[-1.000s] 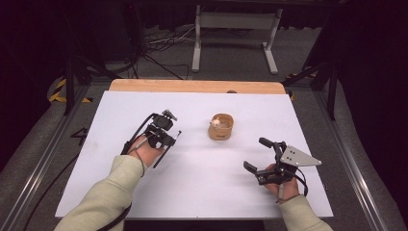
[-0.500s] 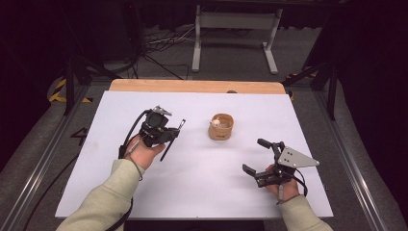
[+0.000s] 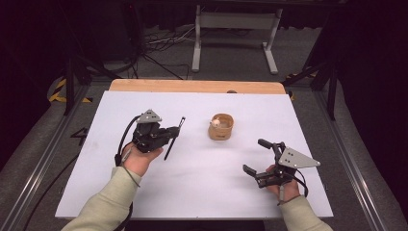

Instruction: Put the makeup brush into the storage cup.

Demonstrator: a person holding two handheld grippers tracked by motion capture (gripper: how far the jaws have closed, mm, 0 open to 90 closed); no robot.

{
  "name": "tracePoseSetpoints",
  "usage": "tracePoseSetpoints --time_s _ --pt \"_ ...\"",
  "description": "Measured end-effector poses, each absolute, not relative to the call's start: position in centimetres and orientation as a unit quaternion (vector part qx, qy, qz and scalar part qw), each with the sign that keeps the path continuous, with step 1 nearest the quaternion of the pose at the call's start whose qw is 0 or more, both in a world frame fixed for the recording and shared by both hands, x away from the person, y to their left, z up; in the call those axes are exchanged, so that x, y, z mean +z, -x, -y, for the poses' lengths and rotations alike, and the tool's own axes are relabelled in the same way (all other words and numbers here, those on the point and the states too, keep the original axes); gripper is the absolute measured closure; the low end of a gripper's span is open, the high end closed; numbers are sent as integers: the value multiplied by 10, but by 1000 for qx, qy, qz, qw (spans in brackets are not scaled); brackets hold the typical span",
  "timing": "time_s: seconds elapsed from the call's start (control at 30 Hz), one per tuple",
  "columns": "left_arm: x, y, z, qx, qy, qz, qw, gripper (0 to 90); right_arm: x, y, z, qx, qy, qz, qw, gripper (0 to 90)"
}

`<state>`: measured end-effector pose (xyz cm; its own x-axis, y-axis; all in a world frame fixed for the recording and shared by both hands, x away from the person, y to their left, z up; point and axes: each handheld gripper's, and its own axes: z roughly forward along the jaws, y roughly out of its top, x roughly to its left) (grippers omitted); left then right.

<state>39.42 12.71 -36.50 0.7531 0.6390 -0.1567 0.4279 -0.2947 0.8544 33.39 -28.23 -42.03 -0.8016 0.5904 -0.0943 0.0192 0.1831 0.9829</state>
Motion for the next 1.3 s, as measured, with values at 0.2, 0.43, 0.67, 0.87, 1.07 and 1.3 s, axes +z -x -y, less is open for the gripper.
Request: tracePoseSetpoints --time_s 0.2,0.43,0.67,0.87,1.07,1.3 --pt "-371 -384 -134 97 -774 -305 546 831 -421 -334 281 604 -207 -733 236 0" --pt "-380 -376 -134 86 -756 -254 597 831 -421 -334 279 604 -207 -734 232 0" --pt "-390 -372 -136 73 -732 -234 636 831 -421 -334 278 606 -209 -732 229 0" --pt "-397 -371 -136 78 -731 -215 643 831 -421 -335 278 605 -211 -732 231 0" --pt "-401 -370 -135 80 -722 -196 658 831 -421 -335 279 604 -213 -733 230 0" --pt "-407 -371 -133 77 -714 -186 670 831 -418 -335 279 604 -214 -735 221 0"
